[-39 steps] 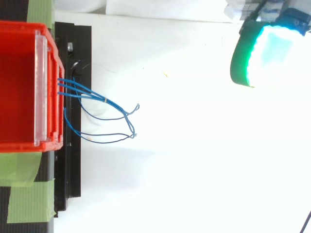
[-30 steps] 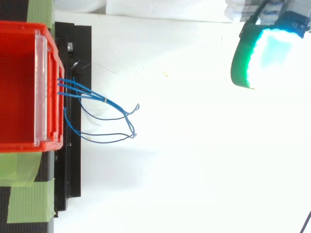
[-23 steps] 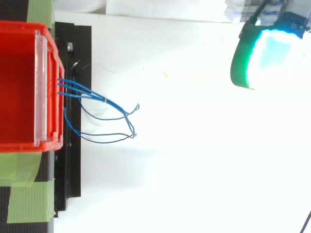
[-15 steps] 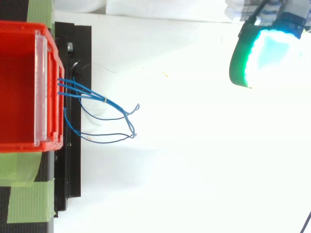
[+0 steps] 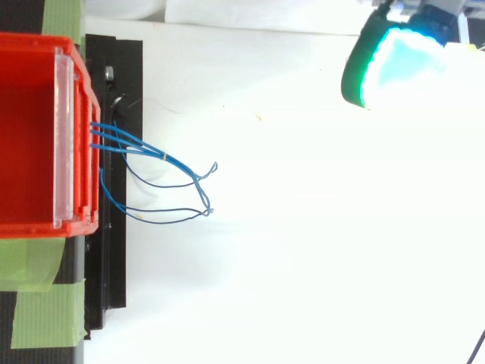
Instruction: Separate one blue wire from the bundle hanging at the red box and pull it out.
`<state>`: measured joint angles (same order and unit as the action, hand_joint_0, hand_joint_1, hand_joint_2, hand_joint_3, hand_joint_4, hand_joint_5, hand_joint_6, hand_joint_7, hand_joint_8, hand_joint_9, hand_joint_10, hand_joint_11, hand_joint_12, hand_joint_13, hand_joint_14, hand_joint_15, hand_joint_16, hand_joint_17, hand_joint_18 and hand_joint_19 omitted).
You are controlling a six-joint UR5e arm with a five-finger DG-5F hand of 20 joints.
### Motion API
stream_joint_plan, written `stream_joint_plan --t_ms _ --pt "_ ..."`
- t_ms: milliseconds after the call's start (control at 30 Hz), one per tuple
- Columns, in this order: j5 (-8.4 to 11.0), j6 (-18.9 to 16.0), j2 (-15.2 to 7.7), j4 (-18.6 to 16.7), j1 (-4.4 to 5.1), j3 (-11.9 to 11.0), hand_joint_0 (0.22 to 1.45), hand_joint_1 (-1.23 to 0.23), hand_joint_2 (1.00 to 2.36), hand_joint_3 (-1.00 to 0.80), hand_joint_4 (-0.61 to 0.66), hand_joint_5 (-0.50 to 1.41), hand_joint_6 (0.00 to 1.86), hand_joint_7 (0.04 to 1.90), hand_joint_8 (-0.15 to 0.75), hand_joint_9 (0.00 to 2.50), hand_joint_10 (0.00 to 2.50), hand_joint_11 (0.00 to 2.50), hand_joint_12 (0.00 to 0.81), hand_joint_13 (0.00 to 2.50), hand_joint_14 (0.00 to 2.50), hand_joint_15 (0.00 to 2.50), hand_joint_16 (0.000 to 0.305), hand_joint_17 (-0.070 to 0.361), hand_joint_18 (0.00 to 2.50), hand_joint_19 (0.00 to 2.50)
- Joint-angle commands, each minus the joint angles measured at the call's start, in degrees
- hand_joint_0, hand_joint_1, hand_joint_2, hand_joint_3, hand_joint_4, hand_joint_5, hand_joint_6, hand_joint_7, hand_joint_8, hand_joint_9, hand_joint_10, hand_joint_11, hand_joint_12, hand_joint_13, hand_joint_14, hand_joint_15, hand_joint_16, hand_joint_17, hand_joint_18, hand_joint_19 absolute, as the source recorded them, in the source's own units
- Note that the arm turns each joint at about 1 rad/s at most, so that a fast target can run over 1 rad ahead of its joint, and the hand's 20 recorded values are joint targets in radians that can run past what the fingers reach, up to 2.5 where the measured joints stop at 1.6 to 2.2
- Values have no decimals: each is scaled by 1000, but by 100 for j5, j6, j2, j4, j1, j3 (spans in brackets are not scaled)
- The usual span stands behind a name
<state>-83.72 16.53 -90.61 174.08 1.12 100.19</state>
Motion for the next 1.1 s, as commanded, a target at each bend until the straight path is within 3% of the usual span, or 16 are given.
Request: stream_joint_plan --t_ms 0,233,333,600,733,933,1067 --pt "181 263 0 74 20 1 486 -477 1000 -500 219 -282 503 813 167 0 0 0 346 0 0 59 74 167 0 68" --pt "330 650 -9 126 73 80 488 -475 1000 -500 218 -281 503 809 168 0 0 0 345 0 1 63 74 166 0 60" --pt "330 659 -9 -58 108 282 488 -475 1000 -500 219 -281 503 808 168 0 0 0 345 0 3 56 74 166 0 60" --pt "383 668 -18 -489 143 511 489 -474 1000 -500 219 -280 503 809 169 0 0 0 345 0 2 56 74 165 0 64" --pt "524 668 -9 -673 160 704 489 -474 1000 -500 220 -280 503 808 169 0 0 0 345 0 2 60 73 165 0 63" --pt "875 668 -18 -1420 196 1073 490 -475 1000 -500 222 -279 503 808 169 0 0 0 344 0 0 57 73 165 0 63" --pt "1033 677 -18 -1623 231 1223 490 -478 1000 -500 223 -279 503 805 169 0 0 0 344 0 2 61 73 165 0 62"
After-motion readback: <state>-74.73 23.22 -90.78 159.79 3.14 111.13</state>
